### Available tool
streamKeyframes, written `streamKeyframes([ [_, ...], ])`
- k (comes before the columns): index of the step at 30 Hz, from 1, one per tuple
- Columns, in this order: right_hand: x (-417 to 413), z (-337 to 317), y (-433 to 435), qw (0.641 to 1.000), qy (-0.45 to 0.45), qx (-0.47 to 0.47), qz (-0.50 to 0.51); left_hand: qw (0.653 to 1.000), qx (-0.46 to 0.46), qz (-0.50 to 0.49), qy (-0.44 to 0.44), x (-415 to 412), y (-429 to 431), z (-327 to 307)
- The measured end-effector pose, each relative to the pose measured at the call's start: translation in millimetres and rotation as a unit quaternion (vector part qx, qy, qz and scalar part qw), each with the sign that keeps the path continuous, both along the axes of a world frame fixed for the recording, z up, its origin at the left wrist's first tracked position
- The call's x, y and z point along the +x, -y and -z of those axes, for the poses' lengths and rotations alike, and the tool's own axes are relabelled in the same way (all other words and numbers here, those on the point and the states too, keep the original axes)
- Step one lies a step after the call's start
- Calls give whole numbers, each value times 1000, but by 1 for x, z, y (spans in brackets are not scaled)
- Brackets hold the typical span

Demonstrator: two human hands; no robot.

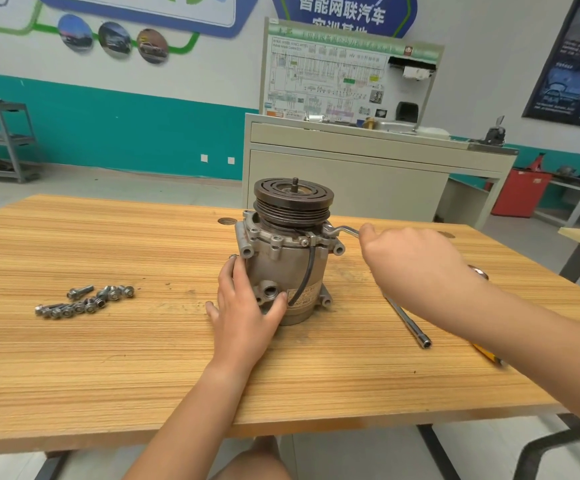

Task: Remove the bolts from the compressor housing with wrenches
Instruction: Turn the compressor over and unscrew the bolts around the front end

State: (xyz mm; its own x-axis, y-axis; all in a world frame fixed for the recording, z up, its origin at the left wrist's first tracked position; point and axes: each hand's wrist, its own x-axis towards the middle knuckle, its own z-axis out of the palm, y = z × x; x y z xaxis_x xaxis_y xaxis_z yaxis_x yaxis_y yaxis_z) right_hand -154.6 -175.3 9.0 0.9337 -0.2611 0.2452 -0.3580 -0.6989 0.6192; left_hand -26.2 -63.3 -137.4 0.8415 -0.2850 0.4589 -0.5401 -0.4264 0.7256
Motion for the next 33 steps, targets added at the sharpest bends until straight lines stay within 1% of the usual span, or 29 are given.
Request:
streamKeyframes([
  [2,6,-4,-12,999,-46,-19,14,1000,0,-1,1,0,0,0],
  [5,10,-10,-14,997,-75,-17,15,1000,3,-1,1,1,1,0],
  [11,15,-28,36,988,-109,-97,-51,1000,10,-4,0,2,0,2],
  [13,27,-36,53,987,-107,-101,-57,1000,12,-6,-2,2,0,2],
  [16,58,-24,72,995,-52,-42,-71,1000,11,-4,-3,2,0,2],
  [19,91,1,84,991,20,10,-132,1000,8,-1,-8,2,-1,1],
  [21,96,10,90,985,67,35,-155,1000,5,2,-7,1,-2,1],
  [23,82,10,94,977,123,85,-152,1000,5,3,-8,1,-2,1],
  [24,70,9,94,964,176,130,-151,1000,7,3,-8,1,-2,1],
  [26,39,3,86,921,285,219,-153,1000,9,2,-10,1,-1,0],
  [27,23,1,80,909,314,232,-144,1000,9,3,-11,1,0,-1],
  [28,9,-2,74,917,310,215,-126,1000,7,3,-10,0,0,-1],
  [30,-11,-6,61,959,227,158,-63,1000,6,4,-10,-1,0,-3],
  [31,-16,-7,52,973,183,139,-34,1000,6,4,-12,-1,0,-3],
  [33,-16,-9,35,984,123,127,-2,1000,2,7,-14,-2,0,-4],
])
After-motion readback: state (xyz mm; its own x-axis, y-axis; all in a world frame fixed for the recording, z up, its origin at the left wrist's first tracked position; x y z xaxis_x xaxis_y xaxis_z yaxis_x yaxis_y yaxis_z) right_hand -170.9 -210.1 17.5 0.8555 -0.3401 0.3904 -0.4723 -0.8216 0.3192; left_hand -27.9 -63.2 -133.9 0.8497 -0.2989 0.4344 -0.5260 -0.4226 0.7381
